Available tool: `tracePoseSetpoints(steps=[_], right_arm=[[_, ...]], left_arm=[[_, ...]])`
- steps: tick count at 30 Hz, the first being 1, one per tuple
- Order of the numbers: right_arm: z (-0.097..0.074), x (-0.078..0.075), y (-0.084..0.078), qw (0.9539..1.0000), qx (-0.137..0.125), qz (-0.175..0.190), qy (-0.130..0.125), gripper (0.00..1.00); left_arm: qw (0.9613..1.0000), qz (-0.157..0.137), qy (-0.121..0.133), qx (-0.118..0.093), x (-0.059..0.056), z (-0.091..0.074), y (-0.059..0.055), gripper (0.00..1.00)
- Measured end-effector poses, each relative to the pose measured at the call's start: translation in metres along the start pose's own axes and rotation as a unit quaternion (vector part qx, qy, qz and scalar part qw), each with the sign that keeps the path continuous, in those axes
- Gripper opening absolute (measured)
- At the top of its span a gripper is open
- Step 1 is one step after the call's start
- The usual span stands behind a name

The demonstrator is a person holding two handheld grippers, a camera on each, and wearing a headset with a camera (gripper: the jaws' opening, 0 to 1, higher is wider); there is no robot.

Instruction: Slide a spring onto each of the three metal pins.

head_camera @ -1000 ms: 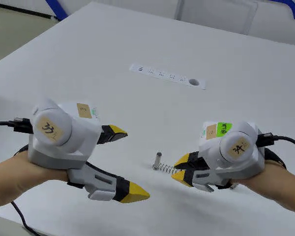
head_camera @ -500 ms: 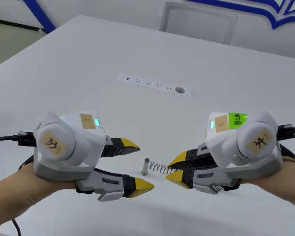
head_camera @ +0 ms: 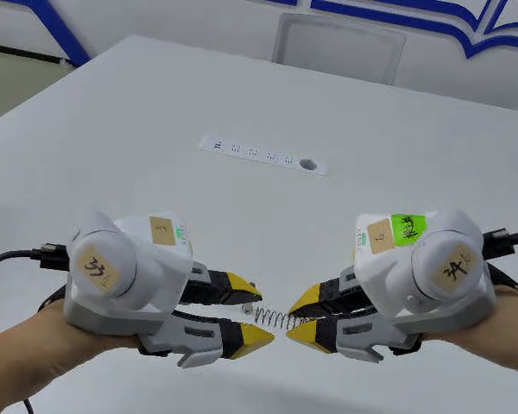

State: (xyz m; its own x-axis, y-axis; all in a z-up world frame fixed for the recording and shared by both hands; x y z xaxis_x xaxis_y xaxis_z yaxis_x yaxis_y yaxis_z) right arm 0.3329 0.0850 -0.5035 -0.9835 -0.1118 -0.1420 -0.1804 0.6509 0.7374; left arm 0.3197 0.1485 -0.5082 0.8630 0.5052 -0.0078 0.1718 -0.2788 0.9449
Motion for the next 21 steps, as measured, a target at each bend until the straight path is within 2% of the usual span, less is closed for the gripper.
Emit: tracePoseSetpoints(steps=[8,12,16,21], right_arm=[[-0.001,0.004,0.000,0.9998,0.002,-0.011,0.014,0.11],[0.000,0.009,0.000,0.9995,0.003,-0.020,0.026,0.11],[0.000,0.011,0.001,0.9992,-0.001,-0.022,0.034,0.11],[0.000,0.010,0.001,0.9989,-0.002,-0.034,0.033,0.11]], left_arm=[[0.9997,0.003,-0.019,0.012,-0.005,0.003,-0.001,0.14],[0.9991,-0.006,-0.033,0.026,-0.010,0.002,-0.003,0.12],[0.9988,-0.010,-0.039,0.030,-0.012,0.001,-0.005,0.11],[0.9985,0.021,-0.040,0.031,-0.013,0.001,-0.004,0.10]])
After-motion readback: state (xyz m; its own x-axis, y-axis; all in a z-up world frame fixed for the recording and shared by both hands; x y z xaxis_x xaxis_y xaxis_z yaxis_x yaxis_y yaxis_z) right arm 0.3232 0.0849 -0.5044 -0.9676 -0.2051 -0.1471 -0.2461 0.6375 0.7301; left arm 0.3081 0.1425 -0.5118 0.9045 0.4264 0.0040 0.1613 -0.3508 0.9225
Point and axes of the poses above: the centre of the closed fingertips' face, and the gripper's own axes: z roughly forward along the fingers, x roughly to its left, y roughly out of its top, the point moved 4 cm from there along -z, roughly backward along the fingers, and after that the axes turned 7 degrees about -x, right-handed, at the moved point
